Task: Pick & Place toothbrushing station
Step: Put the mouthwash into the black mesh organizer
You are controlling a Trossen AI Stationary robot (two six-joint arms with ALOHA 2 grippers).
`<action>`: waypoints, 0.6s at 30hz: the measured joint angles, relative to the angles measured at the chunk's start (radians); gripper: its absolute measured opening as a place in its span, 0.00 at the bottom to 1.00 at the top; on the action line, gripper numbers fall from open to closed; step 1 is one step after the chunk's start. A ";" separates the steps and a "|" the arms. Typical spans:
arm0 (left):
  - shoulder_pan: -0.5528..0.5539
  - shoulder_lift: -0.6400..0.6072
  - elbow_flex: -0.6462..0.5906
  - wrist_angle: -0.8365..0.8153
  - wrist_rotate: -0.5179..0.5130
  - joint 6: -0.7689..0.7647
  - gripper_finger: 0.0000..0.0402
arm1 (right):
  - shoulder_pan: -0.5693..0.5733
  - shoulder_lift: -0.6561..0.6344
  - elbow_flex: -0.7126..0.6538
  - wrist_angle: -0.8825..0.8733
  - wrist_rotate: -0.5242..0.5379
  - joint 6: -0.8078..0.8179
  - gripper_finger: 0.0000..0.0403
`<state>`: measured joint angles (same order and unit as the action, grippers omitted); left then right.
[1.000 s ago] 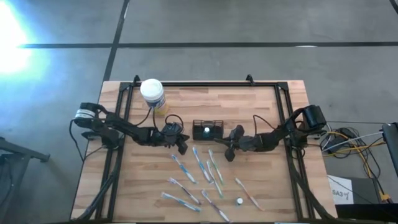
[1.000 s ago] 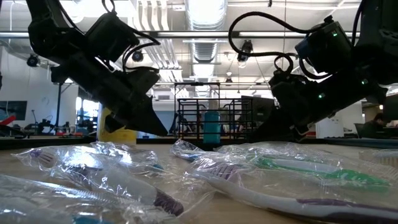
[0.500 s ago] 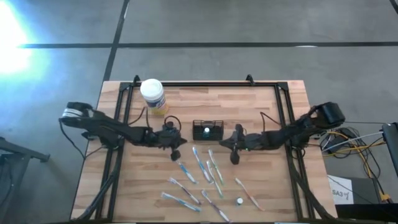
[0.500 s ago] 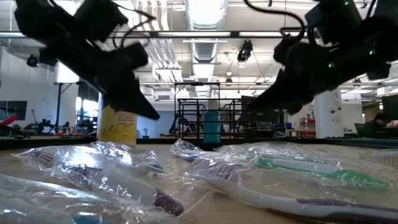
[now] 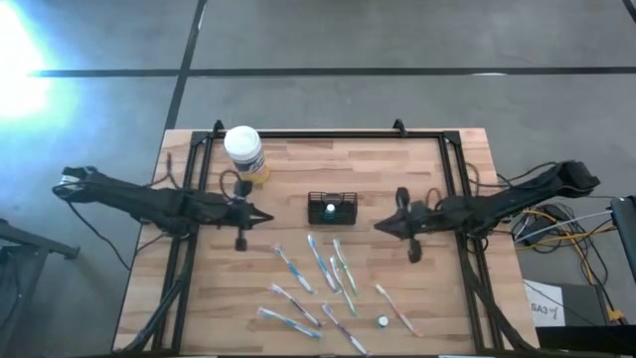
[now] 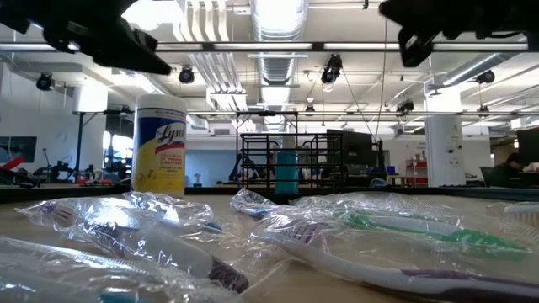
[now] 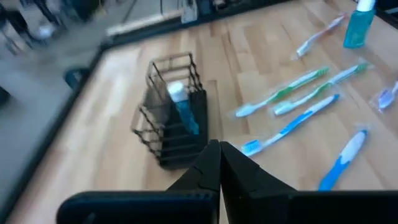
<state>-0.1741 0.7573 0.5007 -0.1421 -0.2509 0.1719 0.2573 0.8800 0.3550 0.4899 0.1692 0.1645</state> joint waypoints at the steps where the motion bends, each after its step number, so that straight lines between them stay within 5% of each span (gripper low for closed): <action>1: 0.000 -0.038 0.000 -0.037 0.000 0.013 0.01 | 0.000 -0.041 0.000 -0.033 0.000 -0.001 0.02; 8: 0.001 -0.275 -0.084 -0.020 0.078 -0.026 0.01 | 0.000 -0.261 -0.006 -0.196 0.011 -0.003 0.02; 18: 0.002 -0.559 -0.312 0.115 0.112 -0.118 0.02 | 0.000 -0.343 -0.028 -0.244 0.013 -0.032 0.02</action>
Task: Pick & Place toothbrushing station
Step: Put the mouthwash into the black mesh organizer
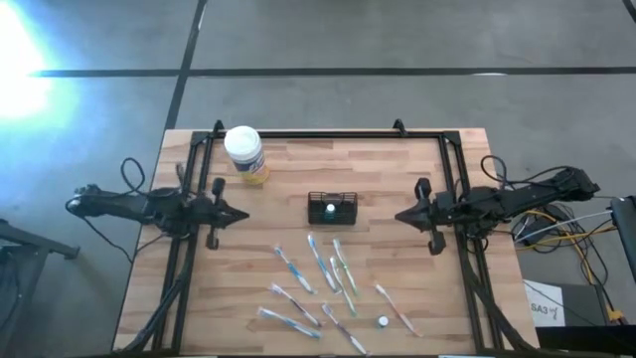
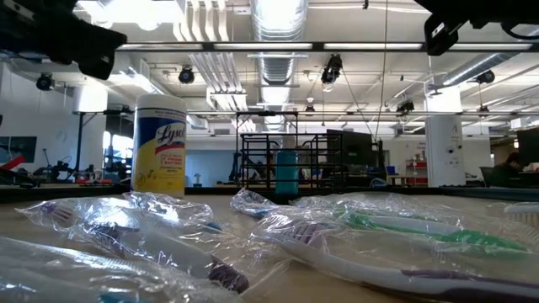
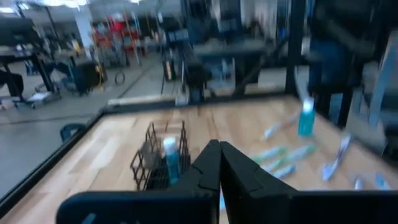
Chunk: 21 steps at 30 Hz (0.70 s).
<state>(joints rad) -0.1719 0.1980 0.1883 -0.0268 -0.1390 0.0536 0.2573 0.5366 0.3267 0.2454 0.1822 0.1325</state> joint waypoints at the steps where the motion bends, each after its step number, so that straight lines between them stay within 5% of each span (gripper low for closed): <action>1: 0.000 -0.026 -0.019 0.013 0.000 -0.013 0.02 | 0.000 0.001 0.000 -0.005 0.000 -0.003 0.02; 9: 0.000 -0.196 -0.167 0.052 0.003 -0.083 0.01 | 0.000 0.008 -0.001 -0.007 0.003 -0.012 0.02; 21: 0.000 -0.181 -0.180 0.062 0.017 -0.132 0.02 | 0.000 0.042 -0.004 -0.038 0.003 0.008 0.02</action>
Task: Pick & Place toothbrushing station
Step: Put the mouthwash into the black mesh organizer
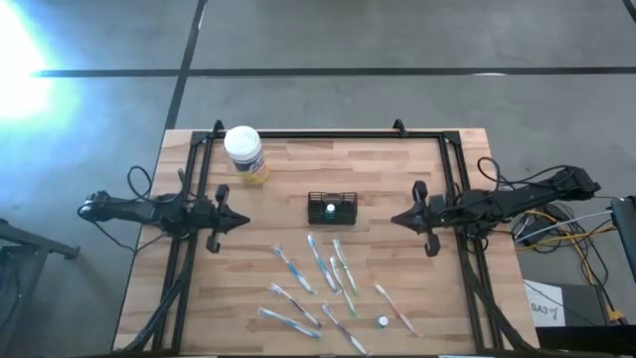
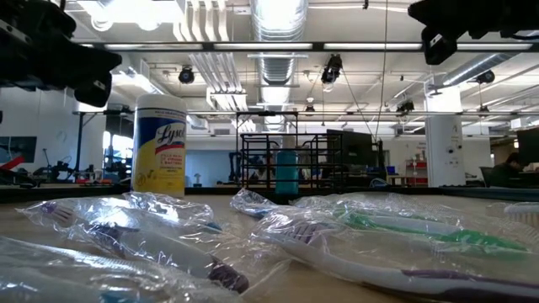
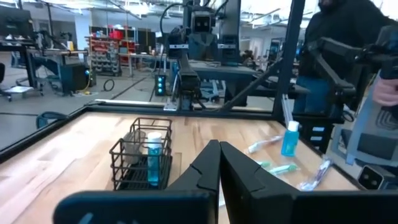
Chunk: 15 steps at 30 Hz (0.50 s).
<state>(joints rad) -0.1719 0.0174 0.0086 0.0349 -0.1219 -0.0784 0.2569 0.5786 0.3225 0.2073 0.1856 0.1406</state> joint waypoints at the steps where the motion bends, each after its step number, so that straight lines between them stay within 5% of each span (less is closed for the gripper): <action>1: 0.000 0.000 0.000 -0.001 0.000 0.004 0.02 | 0.000 0.004 0.000 -0.010 0.000 0.009 0.02; 10: 0.000 0.000 -0.001 -0.008 0.000 0.023 0.04 | 0.000 0.039 0.012 -0.145 0.039 0.043 0.02; 15: 0.000 0.000 -0.001 -0.012 0.000 0.048 0.05 | 0.001 0.090 0.131 -0.331 0.053 0.074 0.02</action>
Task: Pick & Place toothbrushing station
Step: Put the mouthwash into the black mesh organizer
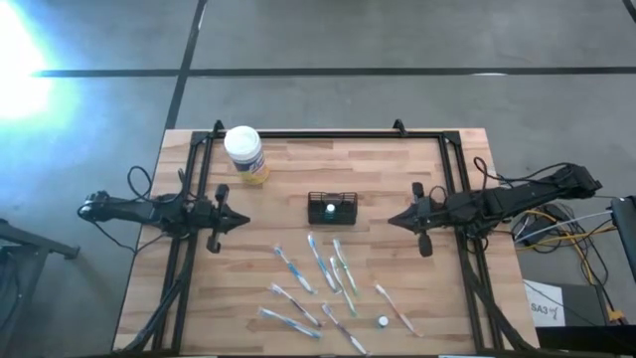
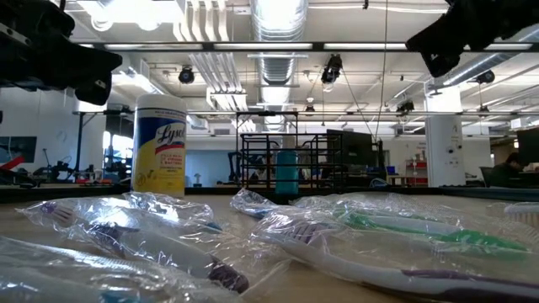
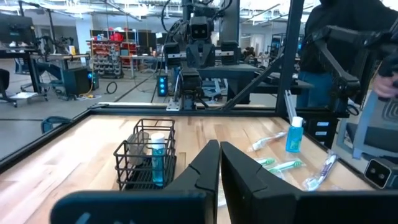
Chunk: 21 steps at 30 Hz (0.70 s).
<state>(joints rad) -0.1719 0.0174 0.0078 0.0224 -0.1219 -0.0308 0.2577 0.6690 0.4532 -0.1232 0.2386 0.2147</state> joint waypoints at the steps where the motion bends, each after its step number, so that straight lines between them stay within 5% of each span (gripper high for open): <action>1: 0.000 0.000 0.000 -0.001 0.000 0.008 0.05 | 0.001 0.018 0.035 -0.053 0.000 0.009 0.02; 9: 0.000 0.000 -0.001 -0.003 0.000 0.033 0.05 | 0.028 0.196 0.344 -0.436 0.032 0.022 0.02; 21: 0.000 0.000 -0.002 0.014 -0.003 -0.005 0.04 | 0.082 0.454 0.749 -0.771 0.034 0.068 0.07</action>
<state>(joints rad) -0.1719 0.0177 0.0063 0.0368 -0.1253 -0.0358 0.3400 1.1229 1.2019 -0.8943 0.2726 0.2828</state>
